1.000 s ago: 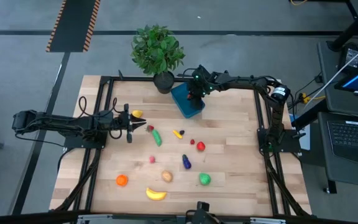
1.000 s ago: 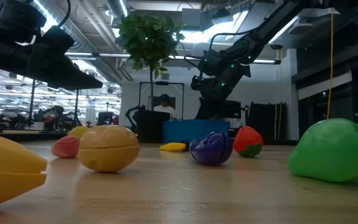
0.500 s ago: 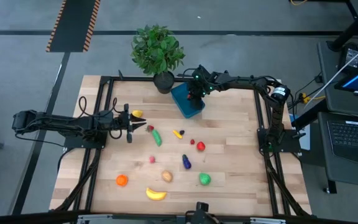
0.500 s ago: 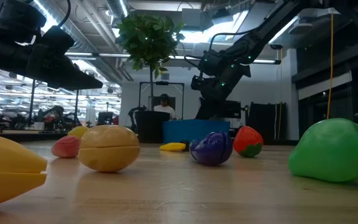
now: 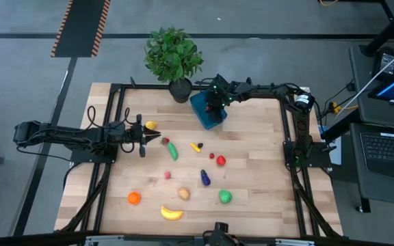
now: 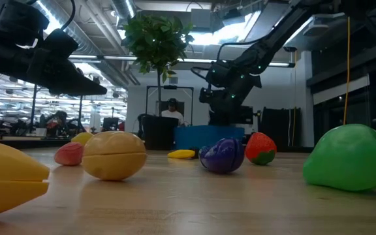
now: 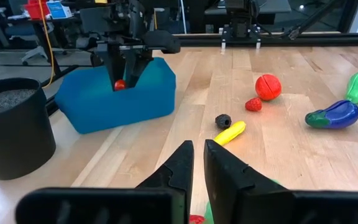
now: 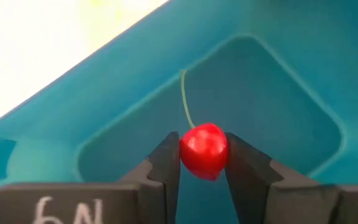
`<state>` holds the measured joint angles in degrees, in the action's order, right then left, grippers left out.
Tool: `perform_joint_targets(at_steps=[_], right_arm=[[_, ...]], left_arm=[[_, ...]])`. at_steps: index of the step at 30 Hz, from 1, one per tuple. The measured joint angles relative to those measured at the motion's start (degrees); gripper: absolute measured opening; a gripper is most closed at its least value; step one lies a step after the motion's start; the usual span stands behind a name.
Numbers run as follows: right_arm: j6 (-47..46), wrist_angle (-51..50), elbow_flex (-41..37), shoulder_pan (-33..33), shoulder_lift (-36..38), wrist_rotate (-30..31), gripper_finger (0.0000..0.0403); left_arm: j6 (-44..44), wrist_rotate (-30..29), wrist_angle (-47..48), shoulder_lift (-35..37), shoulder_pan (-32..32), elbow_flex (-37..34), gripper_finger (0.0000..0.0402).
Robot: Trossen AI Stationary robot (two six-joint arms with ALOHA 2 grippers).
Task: Pick and placing Produce into tupperware
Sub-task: Put the cherry into blue bin, then put the lemon into the blue bin
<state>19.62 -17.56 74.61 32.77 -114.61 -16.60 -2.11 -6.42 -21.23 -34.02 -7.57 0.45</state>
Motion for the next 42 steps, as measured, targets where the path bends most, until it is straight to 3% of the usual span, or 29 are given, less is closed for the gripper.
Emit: perform_joint_targets(at_steps=[17, 22, 33, 42], right_arm=[[-0.27, 2.22, 0.00, 0.00, 0.00, 0.21, 0.0132], [-0.49, 2.27, 1.57, 0.00, -0.07, 0.94, 0.0144], [0.23, 1.66, 3.15, 0.00, -0.07, 3.47, 0.0210], [-1.60, -0.83, 3.23, 0.35, 0.65, 3.50, 0.0206]], left_arm=[[-0.02, 0.00, 0.02, 0.00, -0.01, 0.00, 0.0002], [-0.01, 0.00, 0.00, 0.00, -0.01, 0.00, 0.0013], [-0.02, 0.00, 0.22, 0.00, -0.01, 0.00, 0.0041], [-0.04, -0.02, 0.22, 0.00, -0.02, 0.00, 0.0060]])
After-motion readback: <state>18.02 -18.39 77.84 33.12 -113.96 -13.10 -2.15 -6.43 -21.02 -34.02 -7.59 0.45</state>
